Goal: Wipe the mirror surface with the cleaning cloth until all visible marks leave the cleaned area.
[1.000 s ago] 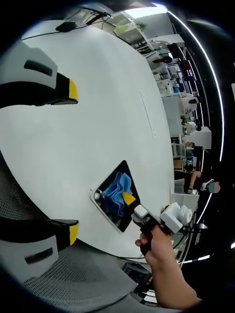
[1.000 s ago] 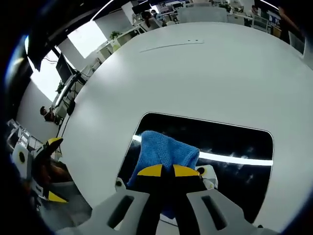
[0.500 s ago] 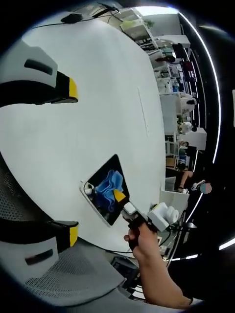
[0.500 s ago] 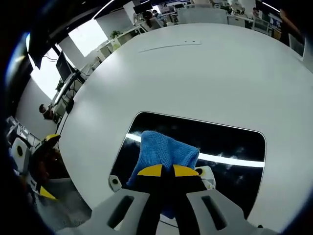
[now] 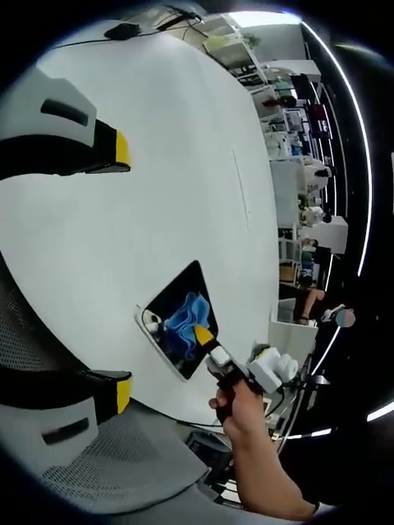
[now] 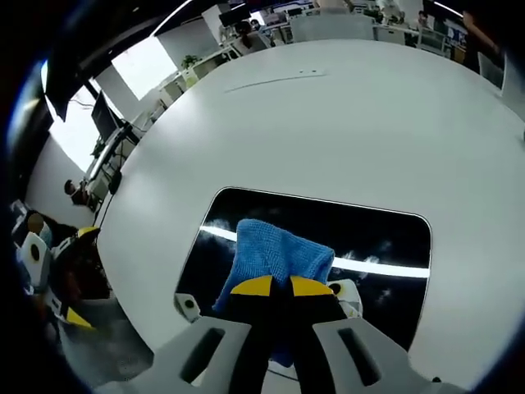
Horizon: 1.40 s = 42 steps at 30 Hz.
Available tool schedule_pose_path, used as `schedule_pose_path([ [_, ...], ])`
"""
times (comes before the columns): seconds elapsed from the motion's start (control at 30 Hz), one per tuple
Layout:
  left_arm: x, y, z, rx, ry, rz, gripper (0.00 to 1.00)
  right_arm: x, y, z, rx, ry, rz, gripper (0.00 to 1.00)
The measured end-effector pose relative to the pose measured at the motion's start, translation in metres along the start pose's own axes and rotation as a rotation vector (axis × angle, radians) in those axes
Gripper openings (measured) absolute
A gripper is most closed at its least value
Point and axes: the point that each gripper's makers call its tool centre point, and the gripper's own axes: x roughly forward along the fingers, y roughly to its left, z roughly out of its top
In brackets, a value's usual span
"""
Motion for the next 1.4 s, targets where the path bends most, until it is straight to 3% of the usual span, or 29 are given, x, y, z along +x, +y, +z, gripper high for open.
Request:
schedule_pose_path([
  [0.87, 0.0, 0.002, -0.004, 0.008, 0.021, 0.014, 0.99, -0.01, -0.021, -0.004, 0.022, -0.006, -0.008, 0.0],
  [1.4, 0.001, 0.002, -0.005, 0.021, 0.029, 0.012, 0.99, -0.024, -0.054, -0.009, 0.044, -0.006, -0.036, 0.01],
])
